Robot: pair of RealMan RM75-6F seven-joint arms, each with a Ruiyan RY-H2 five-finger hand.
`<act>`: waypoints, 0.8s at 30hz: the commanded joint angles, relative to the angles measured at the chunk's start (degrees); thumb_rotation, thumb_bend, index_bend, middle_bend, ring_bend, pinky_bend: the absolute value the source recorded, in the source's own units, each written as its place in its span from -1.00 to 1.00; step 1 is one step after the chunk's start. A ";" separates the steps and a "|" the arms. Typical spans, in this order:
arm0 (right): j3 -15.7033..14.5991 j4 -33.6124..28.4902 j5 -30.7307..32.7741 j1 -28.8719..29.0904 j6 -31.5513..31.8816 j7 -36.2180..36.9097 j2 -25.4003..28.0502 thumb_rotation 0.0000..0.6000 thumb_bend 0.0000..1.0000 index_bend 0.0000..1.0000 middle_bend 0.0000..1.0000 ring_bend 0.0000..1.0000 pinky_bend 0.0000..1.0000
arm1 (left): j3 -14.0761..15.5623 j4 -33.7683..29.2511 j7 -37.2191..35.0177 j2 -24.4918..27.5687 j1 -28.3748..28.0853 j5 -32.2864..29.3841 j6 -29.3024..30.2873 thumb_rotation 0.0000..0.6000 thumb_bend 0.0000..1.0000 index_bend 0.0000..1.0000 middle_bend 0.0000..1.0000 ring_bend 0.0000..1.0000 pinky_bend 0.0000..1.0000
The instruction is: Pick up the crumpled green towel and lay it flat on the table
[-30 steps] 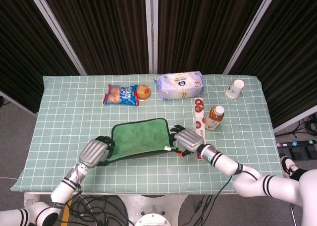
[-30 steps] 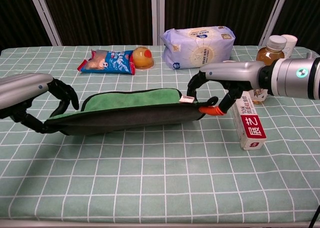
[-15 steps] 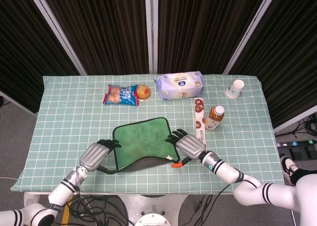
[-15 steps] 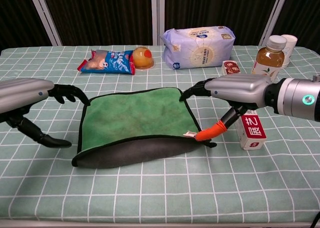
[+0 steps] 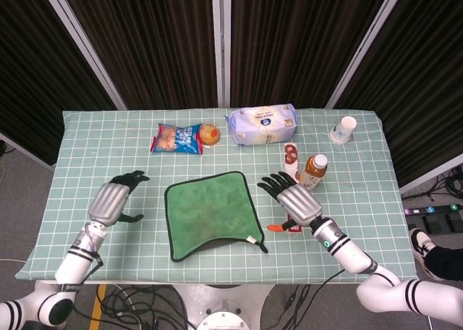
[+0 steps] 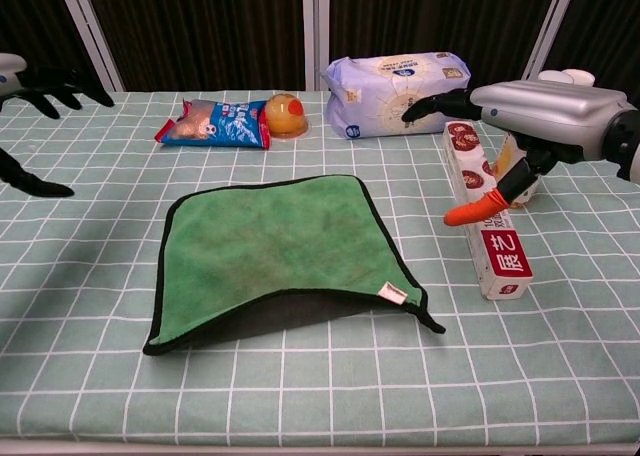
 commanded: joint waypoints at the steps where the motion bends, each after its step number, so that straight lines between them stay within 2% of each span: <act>1: 0.25 0.32 0.77 -0.74 0.76 -2.69 -0.77 0.69 -0.97 -0.63 -0.79 -1.00 -1.00 | -2.77 3.70 -0.03 0.09 1.36 -4.69 1.82 1.00 -0.92 -0.45 -0.49 -0.58 -0.51; 4: 0.52 -1.82 0.99 -0.85 0.22 -1.65 0.48 0.71 -0.82 -0.53 -0.76 -1.00 -1.00 | -3.30 4.90 -0.05 0.37 2.63 -6.57 3.08 1.00 -0.92 -0.44 -0.49 -0.58 -0.51; 6: 1.06 -3.71 -0.23 -1.86 2.82 -0.89 2.20 0.72 -0.72 -0.47 -0.71 -0.99 -1.00 | -3.60 5.13 -0.28 0.71 3.82 -7.31 4.66 1.00 -0.90 -0.44 -0.49 -0.58 -0.51; 9: 0.99 -6.78 -2.00 -5.13 8.95 -2.04 5.81 0.83 -0.62 -0.41 -0.62 -0.94 -1.00 | -3.64 5.31 -0.38 1.44 5.77 -7.55 7.40 1.00 -0.82 -0.43 -0.49 -0.58 -0.51; 14: -0.85 -10.82 -1.60 -13.59 20.04 -6.44 11.51 0.95 -0.59 -0.39 -0.59 -0.86 -0.96 | -2.41 5.33 -1.48 3.82 9.74 -5.64 12.21 1.00 -0.73 -0.42 -0.49 -0.58 -0.51; 18: -2.41 -11.79 0.16 -20.63 27.47 -6.14 14.33 0.96 -0.60 -0.48 -0.61 -0.87 -0.96 | -0.80 4.55 -2.28 5.64 12.67 -3.20 15.38 1.00 -0.73 -0.42 -0.49 -0.58 -0.52; 24: -4.11 -10.18 3.77 -28.36 31.99 -1.53 17.46 0.96 -0.60 -0.68 -0.70 -0.95 -0.97 | 2.40 2.59 -1.66 7.37 16.16 0.64 18.22 1.00 -0.73 -0.42 -0.49 -0.58 -0.53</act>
